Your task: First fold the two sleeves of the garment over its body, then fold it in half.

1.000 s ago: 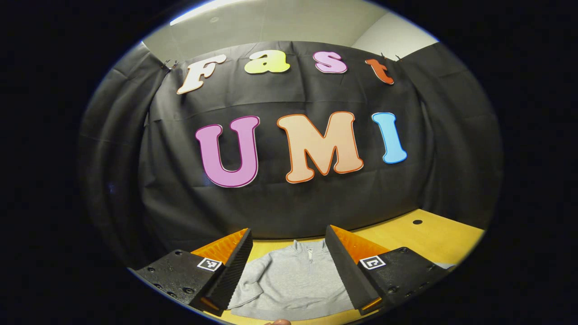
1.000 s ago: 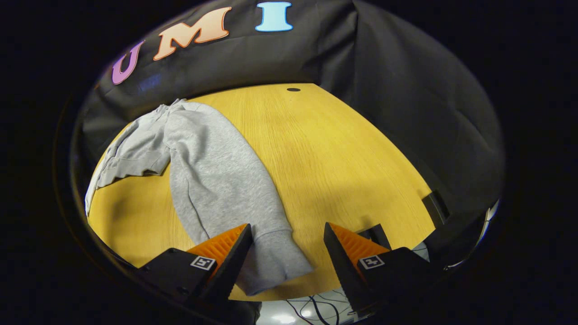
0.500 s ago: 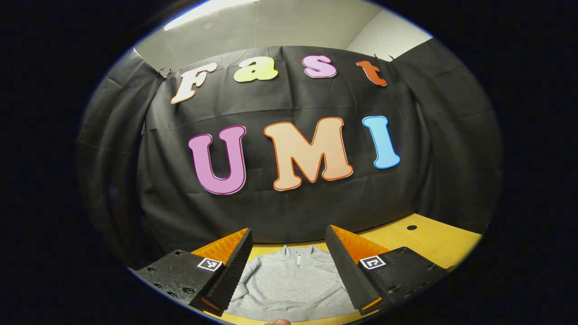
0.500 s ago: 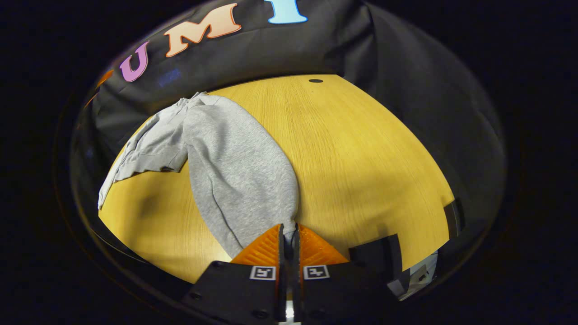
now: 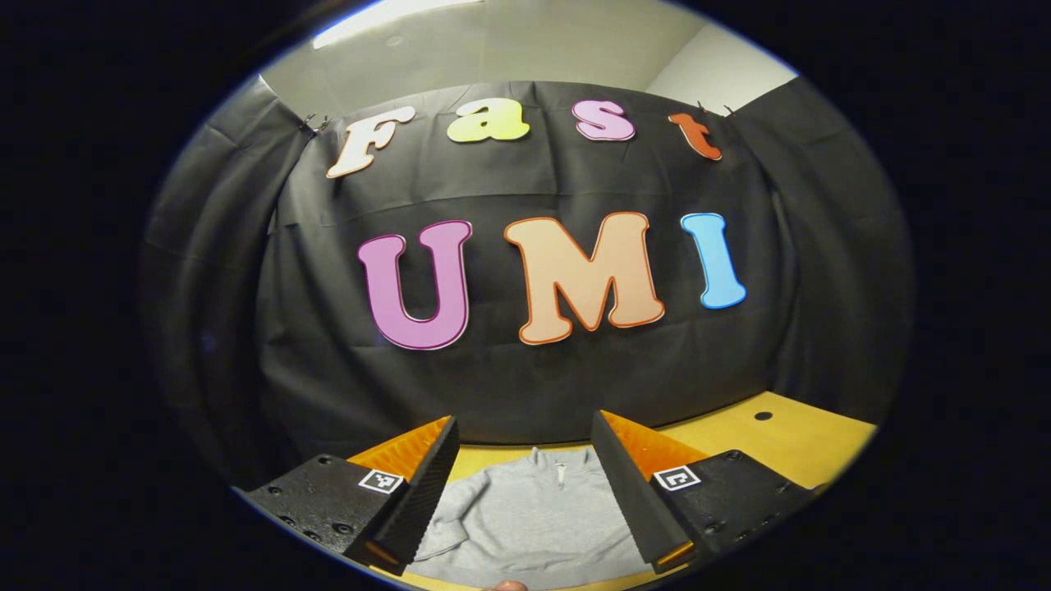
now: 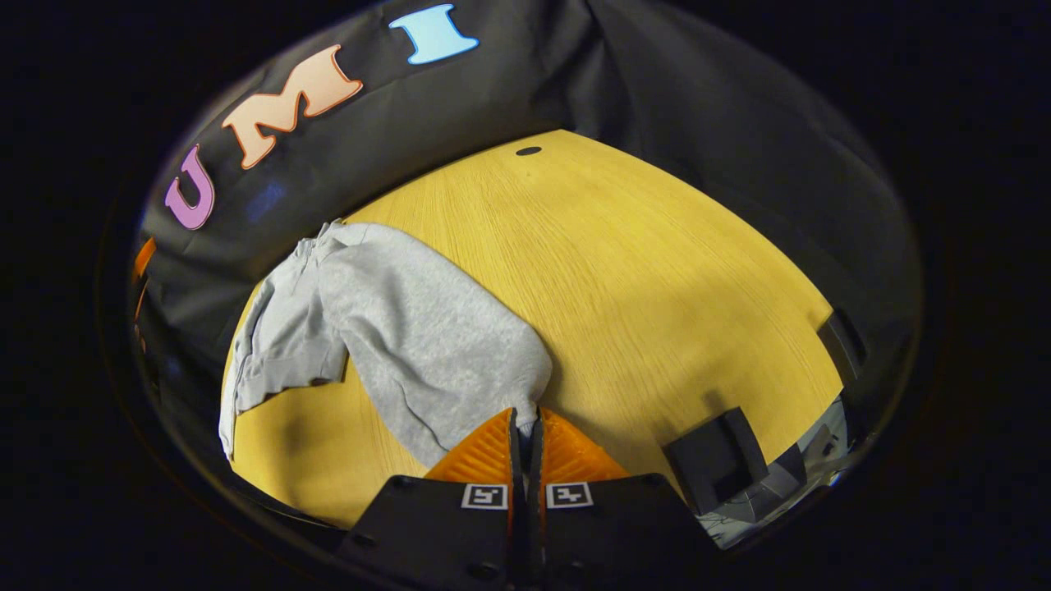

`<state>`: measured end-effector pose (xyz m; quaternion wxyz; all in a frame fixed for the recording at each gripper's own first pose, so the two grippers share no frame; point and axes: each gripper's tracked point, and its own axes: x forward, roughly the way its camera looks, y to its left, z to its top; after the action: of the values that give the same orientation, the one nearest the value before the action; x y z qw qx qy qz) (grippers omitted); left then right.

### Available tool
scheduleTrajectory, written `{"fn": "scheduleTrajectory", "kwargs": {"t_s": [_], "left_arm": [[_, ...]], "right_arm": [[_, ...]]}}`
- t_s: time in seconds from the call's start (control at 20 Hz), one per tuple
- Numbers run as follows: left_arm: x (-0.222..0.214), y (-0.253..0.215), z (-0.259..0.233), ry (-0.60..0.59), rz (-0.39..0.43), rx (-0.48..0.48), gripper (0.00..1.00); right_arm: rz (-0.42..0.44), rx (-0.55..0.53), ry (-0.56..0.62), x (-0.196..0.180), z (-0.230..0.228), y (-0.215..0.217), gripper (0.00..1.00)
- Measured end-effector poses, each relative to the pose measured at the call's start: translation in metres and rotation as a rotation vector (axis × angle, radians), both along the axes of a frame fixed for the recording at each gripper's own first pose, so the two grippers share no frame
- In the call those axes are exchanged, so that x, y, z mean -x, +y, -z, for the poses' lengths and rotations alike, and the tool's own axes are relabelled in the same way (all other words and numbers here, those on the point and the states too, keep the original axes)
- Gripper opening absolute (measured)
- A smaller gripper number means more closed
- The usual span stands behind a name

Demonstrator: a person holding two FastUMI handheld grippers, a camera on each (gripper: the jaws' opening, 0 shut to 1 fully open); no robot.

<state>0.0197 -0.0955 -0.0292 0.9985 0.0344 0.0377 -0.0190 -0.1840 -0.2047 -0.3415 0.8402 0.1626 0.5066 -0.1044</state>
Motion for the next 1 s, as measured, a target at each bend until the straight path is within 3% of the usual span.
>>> {"fn": "scheduleTrajectory", "kwargs": {"t_s": [0.05,0.35,1.0], "left_arm": [[-0.001,0.009,0.0,-0.003,-0.003,-0.004,0.97],[-0.008,0.065,0.002,-0.004,-0.064,-0.007,0.94],[0.018,0.178,0.009,0.018,-0.269,-0.026,0.94]], "right_arm": [[0.012,-0.006,-0.023,-0.013,-0.007,0.005,0.03],[0.021,-0.007,-0.15,-0.09,-0.046,0.035,0.03],[-0.108,-0.064,-0.245,-0.195,-0.081,0.125,0.03]]}}
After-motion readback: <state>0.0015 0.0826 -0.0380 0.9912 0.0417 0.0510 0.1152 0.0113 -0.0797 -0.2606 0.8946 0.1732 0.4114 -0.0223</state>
